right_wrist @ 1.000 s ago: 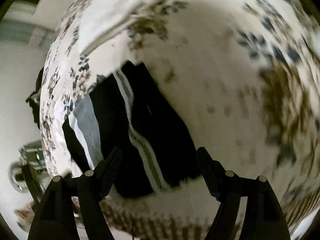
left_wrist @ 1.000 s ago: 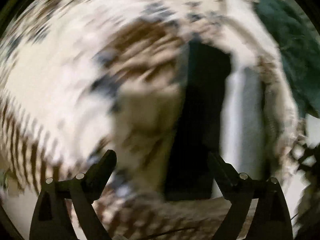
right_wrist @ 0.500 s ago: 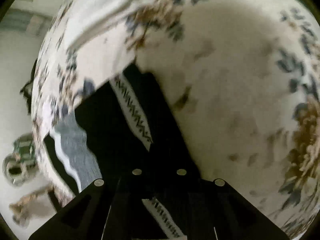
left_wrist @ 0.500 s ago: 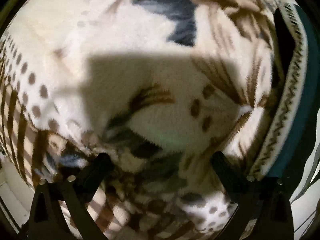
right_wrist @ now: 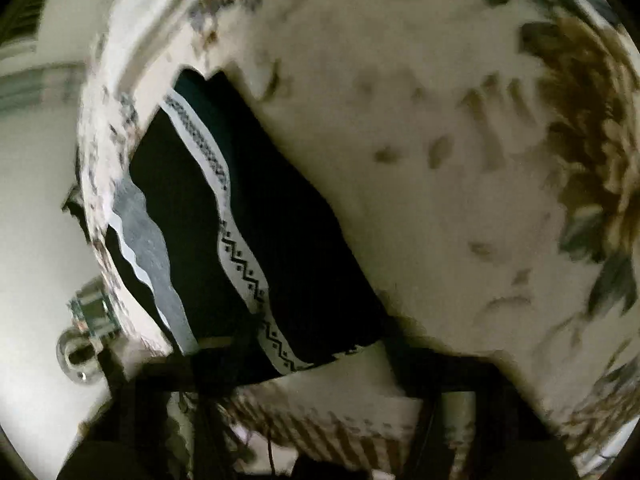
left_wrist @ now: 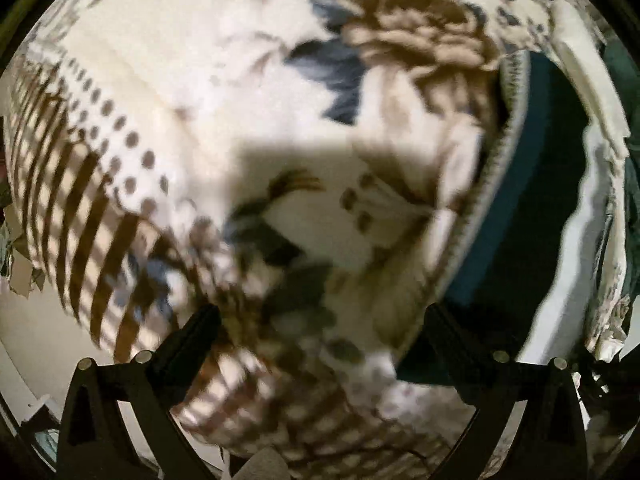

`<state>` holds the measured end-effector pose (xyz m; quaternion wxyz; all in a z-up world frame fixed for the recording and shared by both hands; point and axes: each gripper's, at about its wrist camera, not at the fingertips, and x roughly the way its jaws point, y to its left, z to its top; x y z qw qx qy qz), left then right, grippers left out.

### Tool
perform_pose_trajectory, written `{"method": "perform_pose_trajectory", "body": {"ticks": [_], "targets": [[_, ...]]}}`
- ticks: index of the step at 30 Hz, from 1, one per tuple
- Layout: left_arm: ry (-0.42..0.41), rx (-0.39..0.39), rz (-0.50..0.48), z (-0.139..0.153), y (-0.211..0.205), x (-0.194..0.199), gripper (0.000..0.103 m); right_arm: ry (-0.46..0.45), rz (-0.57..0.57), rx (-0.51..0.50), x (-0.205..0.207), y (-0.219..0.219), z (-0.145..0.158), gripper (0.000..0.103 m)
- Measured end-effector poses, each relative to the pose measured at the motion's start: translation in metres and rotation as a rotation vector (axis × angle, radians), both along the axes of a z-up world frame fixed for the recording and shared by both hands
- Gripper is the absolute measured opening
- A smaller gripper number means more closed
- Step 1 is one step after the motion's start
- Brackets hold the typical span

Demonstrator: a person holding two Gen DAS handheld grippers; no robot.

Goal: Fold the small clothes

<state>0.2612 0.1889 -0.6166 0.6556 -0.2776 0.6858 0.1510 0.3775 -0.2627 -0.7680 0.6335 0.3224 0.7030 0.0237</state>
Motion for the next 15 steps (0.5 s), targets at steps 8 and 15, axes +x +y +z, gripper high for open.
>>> {"method": "perform_pose_trajectory", "body": {"ticks": [8,15], "targets": [[-0.057,-0.043,-0.129,0.016,-0.046,0.015,0.103,-0.141,-0.034,-0.077,-0.019,0.005,0.068,0.009],[0.013,-0.046,-0.178,-0.036,-0.060,0.029,0.103,0.037,0.056,-0.130,-0.019,-0.005,0.013,0.012]]}}
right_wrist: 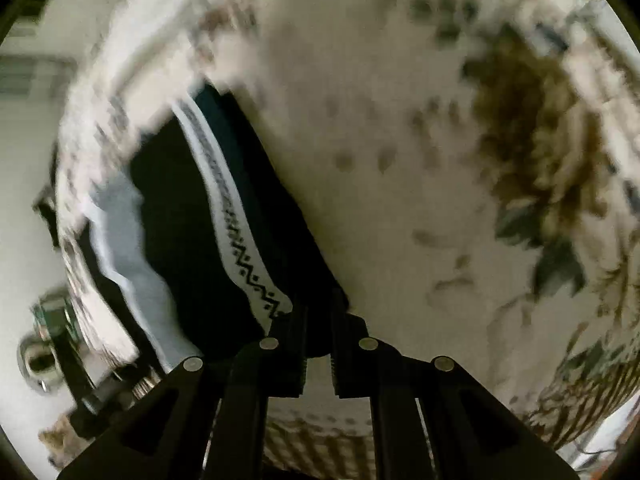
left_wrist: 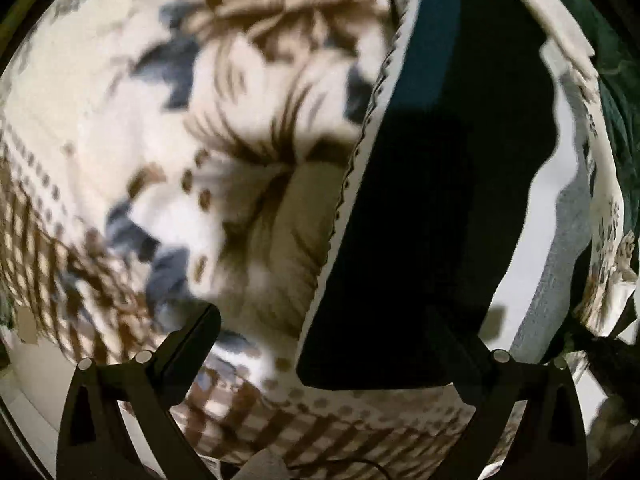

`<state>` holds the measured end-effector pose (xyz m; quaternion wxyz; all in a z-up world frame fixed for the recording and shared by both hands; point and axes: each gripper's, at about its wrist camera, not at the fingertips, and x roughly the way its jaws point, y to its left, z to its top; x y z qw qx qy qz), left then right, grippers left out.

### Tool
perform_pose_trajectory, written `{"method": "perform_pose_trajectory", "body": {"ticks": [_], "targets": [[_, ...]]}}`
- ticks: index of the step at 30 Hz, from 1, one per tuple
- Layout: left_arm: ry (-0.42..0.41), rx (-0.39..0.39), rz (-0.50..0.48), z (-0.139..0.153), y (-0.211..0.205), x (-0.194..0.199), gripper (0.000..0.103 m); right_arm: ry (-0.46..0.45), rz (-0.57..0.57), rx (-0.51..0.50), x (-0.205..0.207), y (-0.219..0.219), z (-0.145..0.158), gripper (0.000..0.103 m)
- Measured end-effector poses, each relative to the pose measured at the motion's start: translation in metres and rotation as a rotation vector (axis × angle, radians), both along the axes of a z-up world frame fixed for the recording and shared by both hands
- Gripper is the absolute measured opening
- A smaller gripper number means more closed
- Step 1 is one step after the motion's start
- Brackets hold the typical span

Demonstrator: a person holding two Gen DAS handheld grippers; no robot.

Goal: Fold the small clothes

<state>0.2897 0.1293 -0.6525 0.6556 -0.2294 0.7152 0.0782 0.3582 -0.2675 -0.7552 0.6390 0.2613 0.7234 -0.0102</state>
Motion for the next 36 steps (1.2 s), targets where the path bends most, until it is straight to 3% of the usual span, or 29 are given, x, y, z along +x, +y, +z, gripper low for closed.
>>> {"method": "perform_pose_trajectory", "body": {"ticks": [3,5,7,10,15,16,17,18,23,27,29,30,31,32,34,36], "targets": [[-0.011,-0.026,0.022,-0.001,0.004,-0.002,0.103,0.066,0.016,0.015,0.009,-0.005,-0.012,0.037],[-0.051,-0.017,0.028,0.012,0.016,-0.003,0.103,-0.011,-0.003,0.000,0.023,-0.015,0.007,0.056],[-0.104,-0.008,0.029,0.020,0.023,0.015,0.103,-0.097,-0.027,0.017,0.042,-0.022,0.022,0.065],[-0.175,0.010,0.032,0.025,0.028,0.067,0.103,-0.189,-0.011,0.091,0.086,-0.018,0.025,0.066],[-0.239,0.081,-0.025,0.028,-0.006,0.148,0.103,-0.205,0.041,0.148,0.158,0.013,-0.007,0.066],[-0.227,0.098,-0.034,0.018,-0.005,0.164,0.103,-0.188,0.063,0.142,0.165,0.020,-0.014,0.058],[-0.215,0.103,-0.035,0.016,-0.012,0.172,0.103,-0.188,0.088,0.120,0.171,0.028,-0.016,0.022],[-0.201,0.095,-0.032,0.009,-0.013,0.172,0.103,-0.203,0.110,0.086,0.176,0.035,-0.015,0.006],[-0.175,0.051,0.005,-0.016,0.002,0.176,0.103,-0.293,0.114,-0.013,0.190,0.050,-0.004,0.003],[-0.174,0.022,0.033,-0.020,0.022,0.180,0.103,-0.260,0.095,-0.037,0.197,0.046,-0.017,0.003],[-0.190,0.004,0.037,-0.004,0.044,0.166,0.103,-0.233,0.122,-0.014,0.195,0.045,-0.023,0.003],[-0.210,-0.001,0.038,0.007,0.052,0.162,0.103,-0.217,0.124,0.014,0.196,0.042,-0.025,0.007],[-0.237,-0.005,0.039,0.015,0.055,0.154,0.103,-0.205,0.121,0.044,0.195,0.039,-0.025,0.020],[-0.264,-0.021,0.038,0.023,0.061,0.143,0.103,-0.187,0.116,0.099,0.193,0.031,-0.025,0.046],[-0.333,-0.133,0.006,0.036,0.067,0.123,0.103,-0.178,0.105,0.211,0.186,0.016,-0.024,0.078],[-0.343,-0.245,-0.011,0.036,0.068,0.098,0.103,-0.146,0.126,0.311,0.171,0.003,-0.030,0.082]]}}
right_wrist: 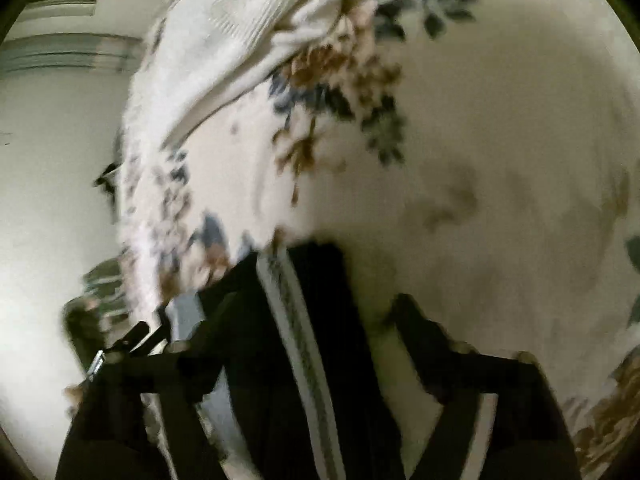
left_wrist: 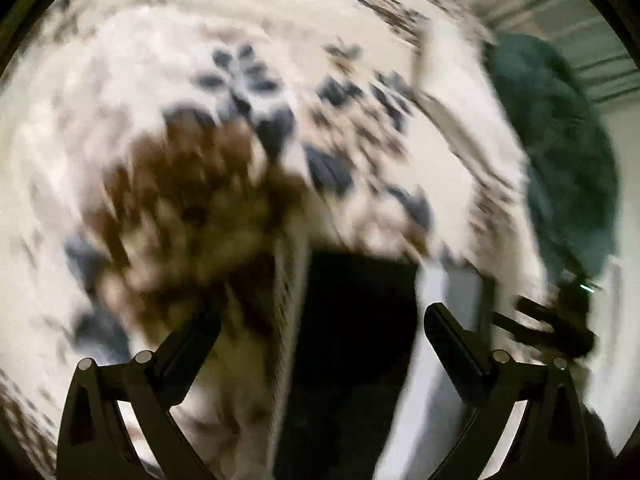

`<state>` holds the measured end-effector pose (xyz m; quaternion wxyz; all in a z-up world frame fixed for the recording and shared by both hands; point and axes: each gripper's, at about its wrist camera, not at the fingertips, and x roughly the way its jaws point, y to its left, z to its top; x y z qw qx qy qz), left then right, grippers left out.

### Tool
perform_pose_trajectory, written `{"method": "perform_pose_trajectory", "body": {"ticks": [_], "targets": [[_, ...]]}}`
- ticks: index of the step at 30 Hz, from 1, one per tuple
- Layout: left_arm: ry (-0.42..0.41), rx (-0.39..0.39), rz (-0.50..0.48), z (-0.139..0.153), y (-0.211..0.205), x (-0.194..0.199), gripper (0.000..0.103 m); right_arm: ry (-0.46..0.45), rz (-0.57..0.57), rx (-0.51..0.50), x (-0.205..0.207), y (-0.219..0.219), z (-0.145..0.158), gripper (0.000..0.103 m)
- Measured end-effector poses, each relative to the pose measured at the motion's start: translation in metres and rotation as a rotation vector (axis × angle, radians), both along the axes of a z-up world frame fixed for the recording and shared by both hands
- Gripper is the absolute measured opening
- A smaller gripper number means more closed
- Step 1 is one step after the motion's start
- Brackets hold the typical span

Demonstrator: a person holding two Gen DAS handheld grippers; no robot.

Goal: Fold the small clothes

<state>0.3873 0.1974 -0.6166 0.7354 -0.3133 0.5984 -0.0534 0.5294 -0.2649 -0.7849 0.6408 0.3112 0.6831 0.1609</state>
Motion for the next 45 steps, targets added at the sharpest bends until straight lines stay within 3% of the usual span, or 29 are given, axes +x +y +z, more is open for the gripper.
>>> {"method": "perform_pose_trajectory", "body": {"ticks": [6,8,12,15,18,19,20,22,26,30,34,41,45], "targets": [[0.105,-0.137,-0.006,-0.045,-0.022,-0.049,0.103,0.164,0.146,0.178,-0.043,0.012,-0.049,0.083],[0.093,-0.156,0.003,-0.045,-0.024,-0.054,0.103,0.162,0.156,0.233,-0.048,0.020,-0.057,0.091],[0.066,-0.204,0.002,-0.041,-0.029,-0.048,0.103,0.145,0.180,0.341,-0.046,0.042,-0.063,0.093],[0.068,-0.190,-0.037,-0.040,-0.038,-0.045,0.103,0.141,0.231,0.348,-0.047,0.062,-0.066,0.093],[0.018,-0.222,-0.047,-0.027,-0.031,-0.049,0.103,0.129,0.272,0.338,-0.050,0.079,-0.065,0.090],[-0.014,-0.247,-0.046,-0.021,-0.033,-0.048,0.083,0.123,0.276,0.332,-0.051,0.082,-0.063,0.077],[-0.017,-0.247,-0.045,-0.017,-0.033,-0.048,0.048,0.118,0.282,0.326,-0.052,0.085,-0.062,0.051],[-0.007,-0.265,-0.042,-0.014,-0.030,-0.049,0.029,0.126,0.256,0.325,-0.056,0.087,-0.064,0.040],[-0.009,-0.294,-0.015,0.003,-0.023,-0.047,0.022,0.081,0.209,0.312,-0.061,0.085,-0.050,0.032],[-0.037,-0.292,-0.055,0.028,-0.028,-0.024,0.021,0.053,0.176,0.303,-0.060,0.082,-0.023,0.030],[-0.093,-0.290,-0.109,0.062,-0.040,0.024,0.021,0.001,0.143,0.313,-0.040,0.073,0.010,0.030],[-0.192,-0.276,-0.201,0.115,-0.069,0.145,0.021,-0.134,0.051,0.260,0.045,0.033,0.078,0.030],[-0.221,-0.258,-0.217,0.125,-0.081,0.229,0.022,-0.207,0.012,0.222,0.118,0.016,0.103,0.030]]}}
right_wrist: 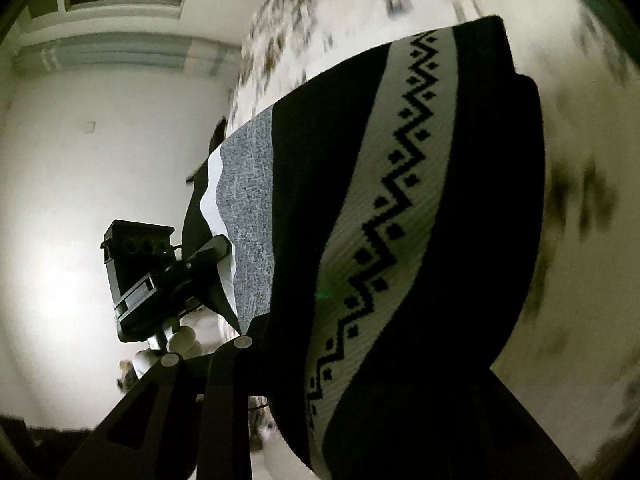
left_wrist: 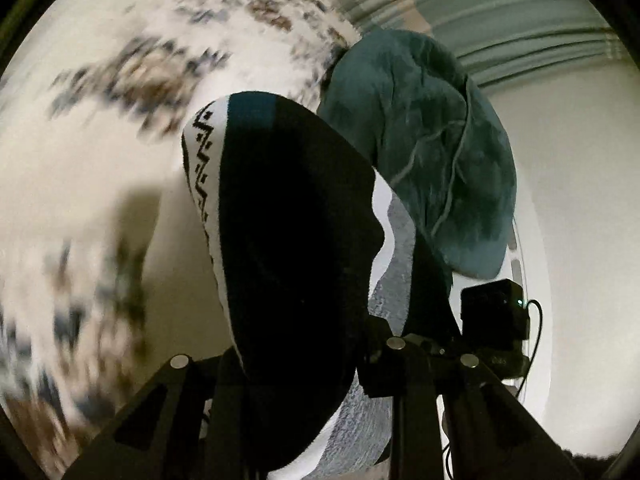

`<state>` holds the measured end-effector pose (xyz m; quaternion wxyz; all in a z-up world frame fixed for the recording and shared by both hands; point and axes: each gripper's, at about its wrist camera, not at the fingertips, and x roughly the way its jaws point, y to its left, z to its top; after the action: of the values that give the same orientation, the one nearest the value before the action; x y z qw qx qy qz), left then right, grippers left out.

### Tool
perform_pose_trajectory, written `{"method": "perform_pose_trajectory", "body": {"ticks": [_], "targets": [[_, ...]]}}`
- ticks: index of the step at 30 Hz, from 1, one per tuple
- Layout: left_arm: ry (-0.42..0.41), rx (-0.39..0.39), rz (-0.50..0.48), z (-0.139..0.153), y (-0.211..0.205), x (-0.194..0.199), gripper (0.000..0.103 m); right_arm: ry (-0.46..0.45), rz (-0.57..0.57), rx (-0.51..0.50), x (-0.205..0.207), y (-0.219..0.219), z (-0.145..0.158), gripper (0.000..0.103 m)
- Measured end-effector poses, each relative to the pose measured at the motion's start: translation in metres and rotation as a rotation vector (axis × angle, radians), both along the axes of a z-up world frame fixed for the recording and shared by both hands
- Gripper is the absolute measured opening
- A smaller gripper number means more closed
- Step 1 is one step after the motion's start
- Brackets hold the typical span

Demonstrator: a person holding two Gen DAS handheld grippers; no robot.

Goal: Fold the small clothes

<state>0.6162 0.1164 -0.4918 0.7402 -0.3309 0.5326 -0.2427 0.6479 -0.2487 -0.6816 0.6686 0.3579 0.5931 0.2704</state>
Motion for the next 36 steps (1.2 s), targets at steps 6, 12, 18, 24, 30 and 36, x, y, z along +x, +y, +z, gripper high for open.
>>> {"method": "perform_pose_trajectory", "body": {"ticks": [6,12,18,24,30,36], "targets": [[0.033,0.059,0.017,-0.030,-0.001,0.107,0.022,-0.004,-0.048,-0.042,0.110,-0.008,-0.017,0.030],[0.131,0.125,0.024,-0.076,0.009,0.156,0.026,0.033,-0.065,-0.078,0.177,0.005,-0.057,0.031],[0.145,0.208,0.082,-0.073,0.025,0.133,0.077,0.058,-0.096,-0.290,0.179,-0.027,-0.052,0.069],[0.012,0.430,0.147,-0.029,0.012,0.073,0.088,-0.178,-0.156,-0.625,0.124,-0.027,0.012,0.069],[0.014,0.610,0.060,-0.058,-0.038,0.044,0.089,-0.189,-0.065,-0.609,0.087,0.037,-0.002,0.068],[0.083,0.581,0.048,-0.097,-0.026,0.026,0.103,-0.111,-0.028,-0.737,0.070,0.051,-0.059,0.068]]}}
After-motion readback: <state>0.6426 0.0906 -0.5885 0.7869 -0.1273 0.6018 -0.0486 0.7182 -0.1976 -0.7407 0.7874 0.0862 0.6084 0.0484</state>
